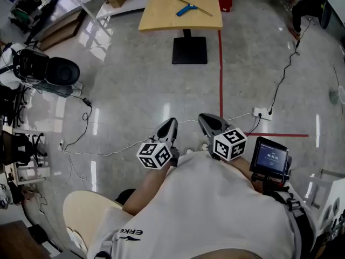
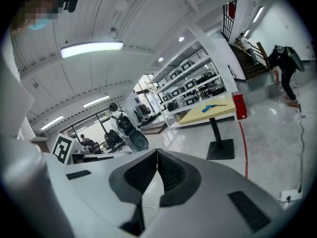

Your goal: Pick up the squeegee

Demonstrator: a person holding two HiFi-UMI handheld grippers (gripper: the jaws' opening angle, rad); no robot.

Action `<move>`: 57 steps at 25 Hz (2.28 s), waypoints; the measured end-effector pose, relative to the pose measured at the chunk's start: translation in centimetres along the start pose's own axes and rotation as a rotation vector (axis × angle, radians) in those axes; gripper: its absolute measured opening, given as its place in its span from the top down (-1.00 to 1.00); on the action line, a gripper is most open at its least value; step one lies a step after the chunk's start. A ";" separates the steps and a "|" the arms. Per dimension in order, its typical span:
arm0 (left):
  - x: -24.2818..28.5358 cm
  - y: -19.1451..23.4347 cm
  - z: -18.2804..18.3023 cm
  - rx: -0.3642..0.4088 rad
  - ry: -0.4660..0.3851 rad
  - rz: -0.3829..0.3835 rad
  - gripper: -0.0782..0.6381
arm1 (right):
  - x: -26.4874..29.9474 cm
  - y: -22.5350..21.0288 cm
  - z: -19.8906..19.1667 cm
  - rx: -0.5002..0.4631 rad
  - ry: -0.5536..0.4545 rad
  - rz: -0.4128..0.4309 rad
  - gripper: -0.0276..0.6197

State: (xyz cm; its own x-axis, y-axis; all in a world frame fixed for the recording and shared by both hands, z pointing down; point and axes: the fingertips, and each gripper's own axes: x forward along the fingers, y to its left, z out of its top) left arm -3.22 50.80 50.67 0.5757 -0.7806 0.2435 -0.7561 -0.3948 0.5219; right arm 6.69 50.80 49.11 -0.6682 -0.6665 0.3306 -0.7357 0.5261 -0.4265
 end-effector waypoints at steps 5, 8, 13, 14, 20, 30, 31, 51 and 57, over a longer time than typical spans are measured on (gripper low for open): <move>1.3 -0.3 -0.6 -0.010 0.004 0.040 0.77 | 0.0 -1.7 0.2 0.020 0.006 0.027 0.90; 1.7 0.0 -0.9 -0.011 0.001 0.069 0.77 | 0.7 -2.1 0.0 0.035 0.012 0.056 0.90; 1.3 0.8 -0.7 -0.013 -0.024 0.121 0.77 | 1.8 -1.8 -0.5 0.041 0.025 0.112 0.90; 1.2 1.0 -0.7 -0.013 -0.029 0.131 0.77 | 2.0 -1.7 -0.6 0.040 0.027 0.121 0.90; 0.7 2.7 0.4 -0.026 -0.036 0.162 0.77 | 4.0 -1.1 -0.5 0.046 0.055 0.141 0.90; 6.1 9.2 5.2 -0.012 -0.012 0.050 0.77 | 12.3 -3.0 2.8 0.051 0.026 0.057 0.90; 6.7 9.8 6.1 -0.007 -0.010 0.034 0.77 | 13.0 -3.2 3.4 0.052 0.018 0.044 0.90; 13.6 22.1 15.4 -0.006 0.047 -0.170 0.77 | 26.1 -4.5 9.1 0.081 -0.048 -0.186 0.90; 14.5 22.9 16.4 -0.006 0.067 -0.211 0.77 | 27.2 -5.0 10.3 0.093 -0.079 -0.240 0.90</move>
State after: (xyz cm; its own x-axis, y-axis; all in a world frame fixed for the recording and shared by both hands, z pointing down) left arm -17.35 22.49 52.71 0.7408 -0.6465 0.1821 -0.6146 -0.5431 0.5721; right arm -6.69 24.58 51.54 -0.4626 -0.8074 0.3661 -0.8563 0.3001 -0.4203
